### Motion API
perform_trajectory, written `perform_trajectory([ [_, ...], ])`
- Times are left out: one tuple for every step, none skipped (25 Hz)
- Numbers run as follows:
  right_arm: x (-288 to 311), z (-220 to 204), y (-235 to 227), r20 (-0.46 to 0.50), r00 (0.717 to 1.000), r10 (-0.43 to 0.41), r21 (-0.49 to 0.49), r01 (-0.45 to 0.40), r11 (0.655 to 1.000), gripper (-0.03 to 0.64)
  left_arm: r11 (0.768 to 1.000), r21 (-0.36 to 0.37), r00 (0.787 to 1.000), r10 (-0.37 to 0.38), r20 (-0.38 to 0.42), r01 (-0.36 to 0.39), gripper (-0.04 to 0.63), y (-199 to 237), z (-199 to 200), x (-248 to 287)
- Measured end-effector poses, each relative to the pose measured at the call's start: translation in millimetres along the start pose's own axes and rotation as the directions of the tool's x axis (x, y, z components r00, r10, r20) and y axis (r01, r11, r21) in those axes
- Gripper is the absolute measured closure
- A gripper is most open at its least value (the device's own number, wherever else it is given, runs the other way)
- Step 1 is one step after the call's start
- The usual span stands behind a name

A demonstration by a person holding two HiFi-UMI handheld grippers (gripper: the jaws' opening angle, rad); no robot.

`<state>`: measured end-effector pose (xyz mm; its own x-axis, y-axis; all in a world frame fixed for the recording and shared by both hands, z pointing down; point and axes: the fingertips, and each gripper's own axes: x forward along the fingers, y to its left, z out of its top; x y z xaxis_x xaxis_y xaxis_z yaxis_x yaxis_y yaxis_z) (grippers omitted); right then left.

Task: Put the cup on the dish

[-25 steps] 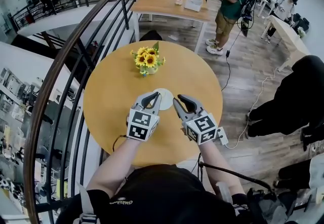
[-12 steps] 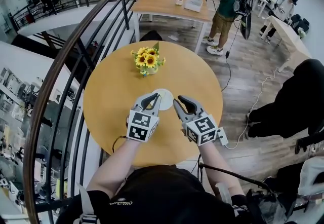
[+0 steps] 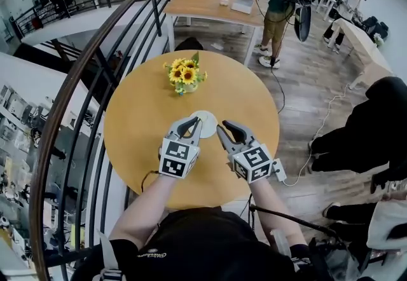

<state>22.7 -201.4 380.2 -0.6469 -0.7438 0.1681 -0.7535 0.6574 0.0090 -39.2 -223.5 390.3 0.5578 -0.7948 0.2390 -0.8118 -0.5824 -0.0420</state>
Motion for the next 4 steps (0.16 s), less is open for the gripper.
perform_trajectory([
  [-0.6,-1.1,0.8,0.0,1.0,0.0,0.0,0.0,1.0,0.54,1.0,-0.001,1.0,0.0,0.0,0.0,0.574,-0.6,-1.3,-0.8],
  [-1.4,-2.2,1.9,0.001,1.0,0.0,0.0,0.0,1.0,0.54,1.0,-0.002,1.0,0.0,0.001,0.0,0.574,-1.2,-2.7,-1.9],
  [-2.3,-3.5,3.2,0.001,1.0,0.0,0.0,0.0,1.0,0.54,1.0,-0.003,1.0,0.001,0.002,-0.001,0.574,-1.8,-4.2,-3.3],
  [-3.2,-4.7,4.6,0.002,1.0,0.0,0.0,0.0,1.0,0.54,1.0,-0.004,1.0,0.001,0.003,-0.001,0.574,-2.4,-5.7,-4.8],
])
